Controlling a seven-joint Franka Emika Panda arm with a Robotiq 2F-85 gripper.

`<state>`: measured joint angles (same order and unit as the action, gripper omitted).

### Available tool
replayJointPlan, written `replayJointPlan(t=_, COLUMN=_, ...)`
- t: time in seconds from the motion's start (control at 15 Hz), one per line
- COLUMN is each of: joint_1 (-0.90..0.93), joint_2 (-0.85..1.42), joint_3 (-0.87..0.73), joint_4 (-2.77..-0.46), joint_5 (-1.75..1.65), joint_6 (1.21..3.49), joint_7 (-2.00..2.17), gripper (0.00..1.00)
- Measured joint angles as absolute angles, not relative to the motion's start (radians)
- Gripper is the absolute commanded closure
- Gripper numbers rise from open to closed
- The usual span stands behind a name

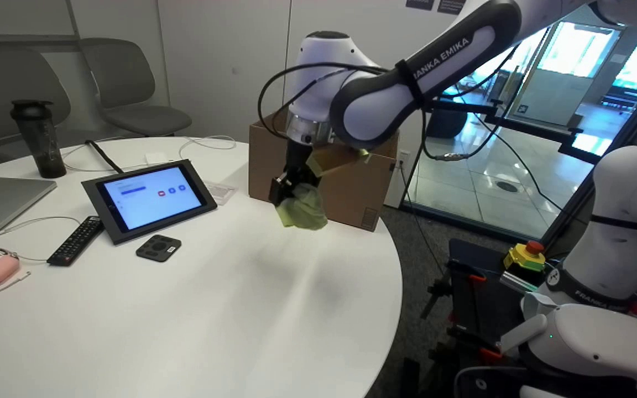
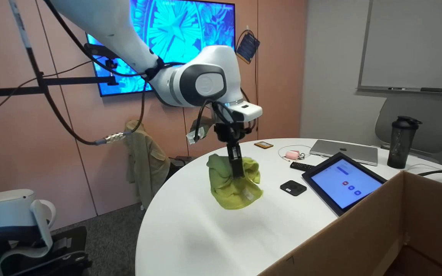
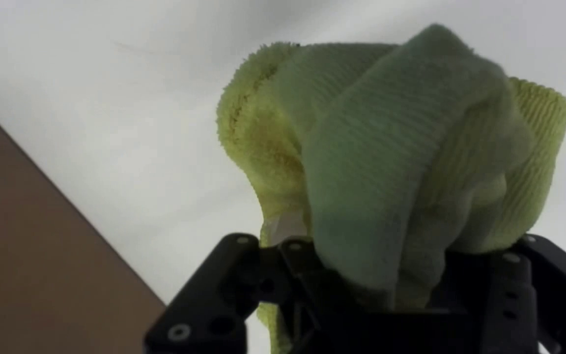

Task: Put the black marker on the green towel, fold the towel twice and place it inside the box

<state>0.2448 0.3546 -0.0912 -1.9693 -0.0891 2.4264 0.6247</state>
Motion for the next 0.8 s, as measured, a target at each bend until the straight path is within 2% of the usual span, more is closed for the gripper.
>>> replayJointPlan(t=0.33, joint_1=0.156, joint_2=0.285, joint_3=-0.144, joint_4=-1.933, joint_5=-0.139, joint_6=2.454, joint_7=0.635, gripper=0.98)
replayJointPlan(t=0.8, joint_1=0.087, joint_2=0.303, joint_3=-0.243, joint_4=-1.856, joint_5=-0.248, joint_6=2.600, joint_7=0.832, gripper=0.99)
